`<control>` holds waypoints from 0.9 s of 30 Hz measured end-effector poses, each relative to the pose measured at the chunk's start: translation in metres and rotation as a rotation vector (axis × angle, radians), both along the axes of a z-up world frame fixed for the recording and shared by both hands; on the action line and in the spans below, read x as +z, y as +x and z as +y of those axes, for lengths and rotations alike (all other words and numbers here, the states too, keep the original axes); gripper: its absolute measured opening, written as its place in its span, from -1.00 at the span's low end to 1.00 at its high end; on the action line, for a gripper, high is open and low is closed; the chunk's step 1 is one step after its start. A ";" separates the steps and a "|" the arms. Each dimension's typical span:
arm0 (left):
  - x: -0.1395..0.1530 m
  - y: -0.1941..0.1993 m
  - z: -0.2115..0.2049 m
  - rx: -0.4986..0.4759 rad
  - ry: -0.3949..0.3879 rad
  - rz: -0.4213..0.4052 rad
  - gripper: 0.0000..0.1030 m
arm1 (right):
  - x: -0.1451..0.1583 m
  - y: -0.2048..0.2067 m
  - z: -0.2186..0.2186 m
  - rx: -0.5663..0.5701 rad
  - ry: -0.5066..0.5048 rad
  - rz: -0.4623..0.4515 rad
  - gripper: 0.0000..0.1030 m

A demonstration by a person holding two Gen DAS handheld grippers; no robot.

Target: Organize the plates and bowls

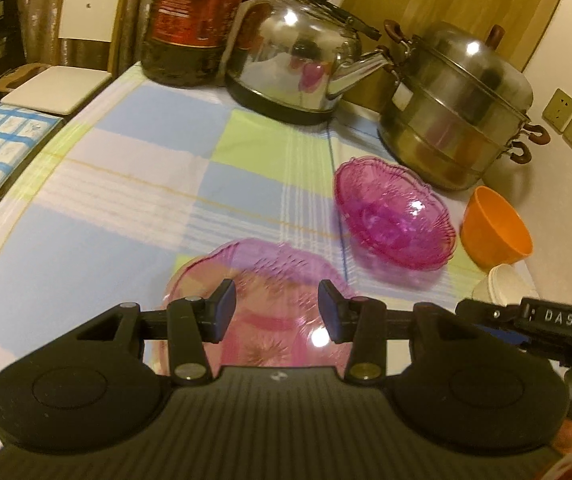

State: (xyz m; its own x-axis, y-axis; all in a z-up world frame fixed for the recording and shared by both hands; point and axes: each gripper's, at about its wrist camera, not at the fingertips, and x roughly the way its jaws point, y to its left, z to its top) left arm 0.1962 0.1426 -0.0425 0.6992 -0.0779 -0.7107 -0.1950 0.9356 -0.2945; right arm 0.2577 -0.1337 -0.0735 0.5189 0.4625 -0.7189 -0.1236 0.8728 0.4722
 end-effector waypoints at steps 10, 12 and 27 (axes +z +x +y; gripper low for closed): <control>-0.009 -0.029 0.024 0.075 0.009 0.018 -0.21 | -0.017 -0.019 0.020 0.056 -0.013 0.027 -0.01; -0.011 -0.031 0.027 0.084 0.019 0.024 -0.21 | -0.018 -0.020 0.023 0.063 -0.009 0.032 -0.01; -0.039 -0.027 0.043 0.122 -0.077 0.127 -0.21 | -0.039 -0.019 0.050 0.109 0.000 0.098 -0.01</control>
State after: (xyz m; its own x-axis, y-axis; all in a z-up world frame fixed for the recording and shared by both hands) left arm 0.1694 0.1854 -0.0818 0.6122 -0.0558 -0.7888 -0.3454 0.8784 -0.3302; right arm 0.2384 -0.0835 -0.1125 0.3929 0.5122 -0.7638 -0.1708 0.8567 0.4867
